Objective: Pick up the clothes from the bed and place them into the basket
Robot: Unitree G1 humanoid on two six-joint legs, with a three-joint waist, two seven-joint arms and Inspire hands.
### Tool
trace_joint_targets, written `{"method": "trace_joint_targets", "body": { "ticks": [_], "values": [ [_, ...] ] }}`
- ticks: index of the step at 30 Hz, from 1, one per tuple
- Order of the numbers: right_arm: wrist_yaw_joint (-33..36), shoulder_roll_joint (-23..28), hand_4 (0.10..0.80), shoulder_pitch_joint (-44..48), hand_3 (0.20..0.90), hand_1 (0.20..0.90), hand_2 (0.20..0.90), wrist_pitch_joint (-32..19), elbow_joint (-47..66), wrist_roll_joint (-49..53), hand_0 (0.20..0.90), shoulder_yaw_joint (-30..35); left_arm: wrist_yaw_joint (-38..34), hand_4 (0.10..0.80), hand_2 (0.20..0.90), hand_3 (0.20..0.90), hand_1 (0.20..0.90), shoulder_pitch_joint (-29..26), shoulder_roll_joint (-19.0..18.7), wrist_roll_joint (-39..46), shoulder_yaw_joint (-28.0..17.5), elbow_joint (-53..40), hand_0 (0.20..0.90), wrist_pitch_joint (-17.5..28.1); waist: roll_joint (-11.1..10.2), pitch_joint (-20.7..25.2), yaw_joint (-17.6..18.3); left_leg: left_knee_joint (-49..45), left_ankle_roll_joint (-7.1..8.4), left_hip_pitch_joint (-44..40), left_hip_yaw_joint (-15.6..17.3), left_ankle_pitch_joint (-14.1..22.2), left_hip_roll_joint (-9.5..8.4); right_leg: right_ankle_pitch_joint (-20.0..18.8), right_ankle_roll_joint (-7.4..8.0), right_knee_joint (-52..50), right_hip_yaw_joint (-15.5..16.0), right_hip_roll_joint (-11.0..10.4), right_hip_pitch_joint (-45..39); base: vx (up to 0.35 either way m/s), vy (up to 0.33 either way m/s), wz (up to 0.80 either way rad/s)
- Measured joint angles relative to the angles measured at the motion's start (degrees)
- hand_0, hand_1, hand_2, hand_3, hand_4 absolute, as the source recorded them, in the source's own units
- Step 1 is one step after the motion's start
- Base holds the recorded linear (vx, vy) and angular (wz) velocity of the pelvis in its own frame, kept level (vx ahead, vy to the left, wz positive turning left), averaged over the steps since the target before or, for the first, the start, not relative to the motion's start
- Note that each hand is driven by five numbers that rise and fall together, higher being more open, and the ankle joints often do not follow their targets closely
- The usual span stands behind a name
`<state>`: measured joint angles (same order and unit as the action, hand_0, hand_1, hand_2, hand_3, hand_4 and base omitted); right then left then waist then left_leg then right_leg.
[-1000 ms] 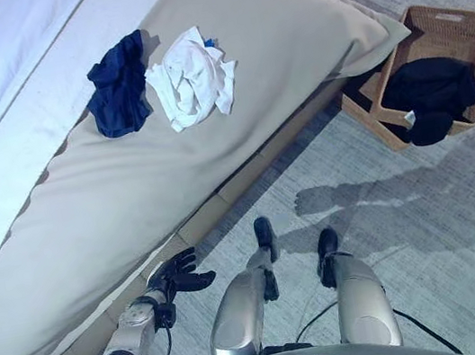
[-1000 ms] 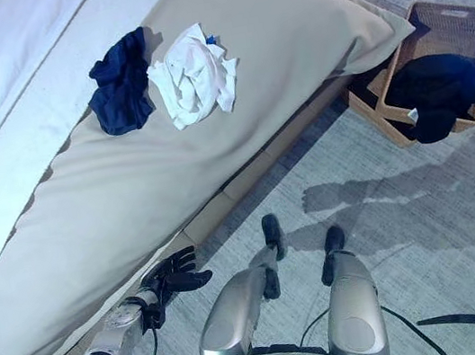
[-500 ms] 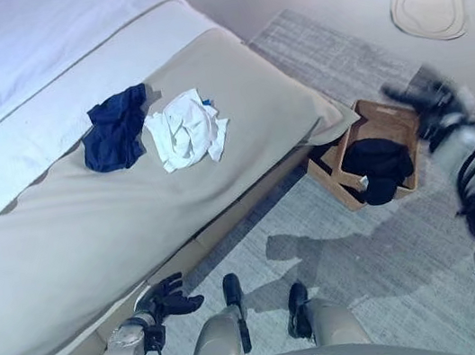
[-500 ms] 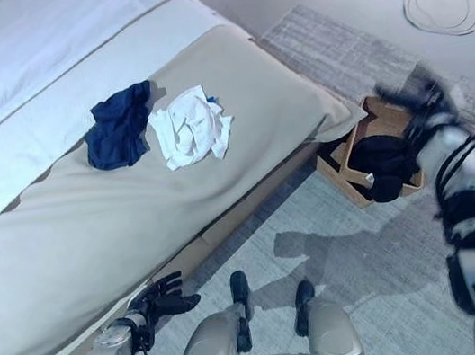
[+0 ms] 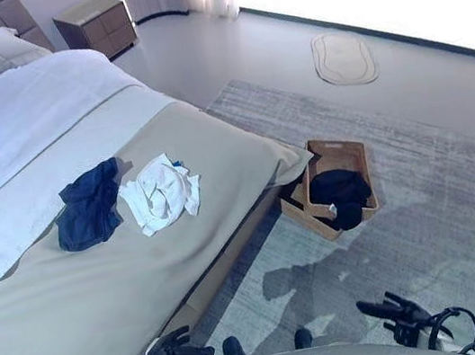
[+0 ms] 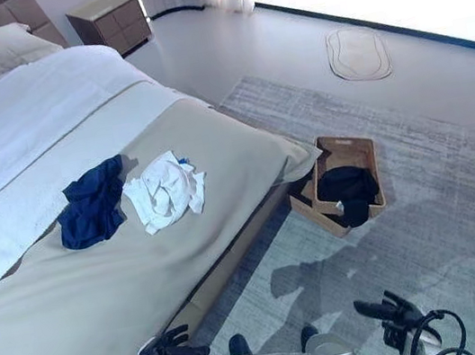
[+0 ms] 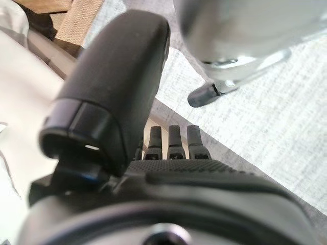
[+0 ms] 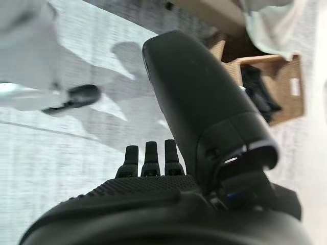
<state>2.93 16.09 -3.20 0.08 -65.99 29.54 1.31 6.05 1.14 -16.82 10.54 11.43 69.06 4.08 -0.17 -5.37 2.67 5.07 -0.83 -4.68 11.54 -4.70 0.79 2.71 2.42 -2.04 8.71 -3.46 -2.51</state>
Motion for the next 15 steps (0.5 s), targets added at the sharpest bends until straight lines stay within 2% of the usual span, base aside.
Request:
{"method": "trace_joint_targets", "body": {
  "ticks": [4,5,7,9,10,12,13,14,15],
  "values": [
    [0.9,-0.3,0.8,0.4,0.9,0.9,0.9,-0.8,-1.0,-0.3,0.9,0.0,0.6,0.8,0.9,0.9,0.9,0.4,0.0,0.0,0.0,0.2,0.9,-0.2,1.0,0.6,-0.4,0.2,-0.39,-0.3,0.2,0.8,-1.01,0.2,0.28,-2.8,-0.3,-0.7,1.0,0.005,0.195,-0.03],
    [1.0,-0.2,0.8,0.8,0.9,0.9,0.9,-0.9,-1.0,-0.4,0.9,0.1,0.7,0.8,0.9,0.9,0.9,0.2,0.0,0.0,0.1,0.1,0.9,-0.2,1.3,0.4,-0.7,0.2,-0.52,-0.4,0.1,0.9,-0.58,0.6,0.88,-4.5,-0.3,-0.9,1.8,-0.011,0.159,-0.11],
    [2.4,-0.3,0.8,2.6,0.9,0.9,0.9,-2.0,-1.1,-1.1,0.9,0.1,0.8,0.8,0.9,0.9,0.9,-1.0,0.0,0.0,0.0,0.1,0.9,-1.1,1.2,-0.3,-1.0,0.2,-1.5,0.1,-0.6,1.5,-1.73,0.6,1.72,-13.8,-0.4,-1.7,6.6,0.032,0.11,-0.16],
    [3.9,-0.1,0.8,5.0,0.9,0.9,0.9,-2.7,-0.7,-1.9,0.9,0.1,1.0,0.8,0.9,0.9,0.9,-2.0,-0.1,0.0,0.0,0.0,0.9,-2.0,1.9,-1.9,-1.5,0.3,-1.95,0.4,-0.5,1.7,-0.61,-2.7,5.47,-23.8,-0.2,-2.1,12.8,0.177,0.013,-0.18],
    [4.6,-0.1,0.8,5.8,0.9,0.9,0.9,-2.8,0.1,-2.0,0.9,0.1,0.9,0.8,0.9,0.9,0.9,-2.0,-0.4,0.0,0.1,-0.1,0.9,-2.6,2.5,-2.6,-1.5,0.3,-2.18,0.3,-0.9,2.0,0.15,-2.5,5.47,-27.0,0.1,-2.6,14.7,0.222,-0.094,0.01],
    [5.8,0.2,0.8,6.2,0.9,0.9,0.9,-2.7,2.2,-2.1,0.9,0.2,0.6,0.8,0.9,0.9,0.9,-2.1,-0.9,0.1,0.0,-0.4,0.9,-2.9,1.7,-3.2,-1.6,0.3,-2.96,1.1,-0.9,2.5,0.05,-2.5,5.43,-28.8,1.4,-4.2,16.5,0.27,-0.173,0.18],
    [5.9,0.4,0.8,6.5,0.9,0.9,0.9,-2.7,2.5,-2.2,0.9,0.2,0.6,0.8,0.9,0.9,0.9,-2.1,-1.1,0.1,0.0,-0.5,0.9,-3.0,1.3,-3.4,-2.0,0.3,-2.94,1.4,-0.9,2.5,0.06,-2.5,5.43,-28.0,1.6,-4.6,16.8,0.293,-0.216,0.14],
    [6.0,0.6,0.8,6.9,0.9,0.9,0.9,-2.7,3.0,-2.8,0.9,0.6,0.4,0.8,0.9,0.9,0.9,-2.1,-1.5,0.1,0.0,-0.3,0.9,-3.5,0.8,-3.6,-2.4,0.3,-0.89,2.6,-1.8,3.9,-0.27,-2.5,5.43,-23.3,1.8,-4.7,16.1,0.272,-0.336,0.33],
    [6.1,0.1,0.8,6.5,0.9,0.9,0.9,-2.9,4.1,-3.3,0.9,0.7,0.5,0.8,0.9,0.9,0.9,-2.9,-3.8,1.5,-2.0,-0.4,0.9,-3.9,-5.6,-3.1,-1.7,-13.0,-4.11,8.3,-1.4,7.1,-6.23,1.3,8.1,-11.8,0.7,-10.1,15.4,0.399,-0.407,0.29]
  ]
}}
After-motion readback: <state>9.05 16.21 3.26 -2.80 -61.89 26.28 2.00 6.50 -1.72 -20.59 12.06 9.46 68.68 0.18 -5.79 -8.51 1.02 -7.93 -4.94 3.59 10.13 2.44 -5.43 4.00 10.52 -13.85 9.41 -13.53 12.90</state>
